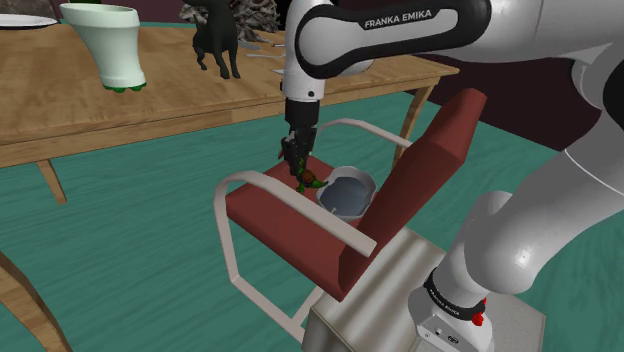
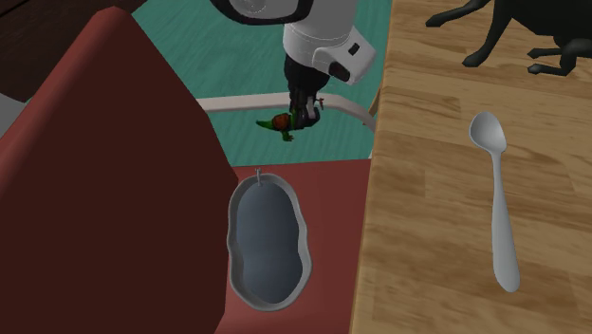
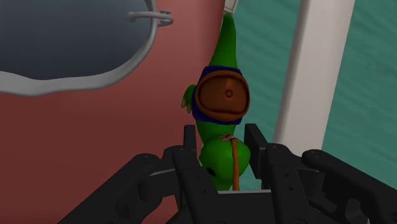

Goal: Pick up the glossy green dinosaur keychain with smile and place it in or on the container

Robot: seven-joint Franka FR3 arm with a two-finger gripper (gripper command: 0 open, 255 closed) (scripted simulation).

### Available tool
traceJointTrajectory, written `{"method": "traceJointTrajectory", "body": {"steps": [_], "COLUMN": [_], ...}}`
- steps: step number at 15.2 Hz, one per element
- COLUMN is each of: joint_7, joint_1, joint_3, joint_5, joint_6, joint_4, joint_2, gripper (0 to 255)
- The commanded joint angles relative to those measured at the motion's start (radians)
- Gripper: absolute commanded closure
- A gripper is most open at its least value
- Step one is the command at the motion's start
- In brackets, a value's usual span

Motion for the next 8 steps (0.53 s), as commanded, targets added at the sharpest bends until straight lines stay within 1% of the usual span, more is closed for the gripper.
{"method": "traceJointTrajectory", "body": {"steps": [1, 3, 8], "joint_7": [0.002, 0.005, -0.085], "joint_1": [-0.001, -0.001, -0.038], "joint_3": [-0.002, -0.003, -0.065], "joint_5": [-0.001, -0.002, -0.025], "joint_6": [-0.027, -0.044, -0.076], "joint_4": [0.024, 0.039, -0.087], "joint_2": [-0.003, -0.005, -0.148], "gripper": [255, 255, 255]}}
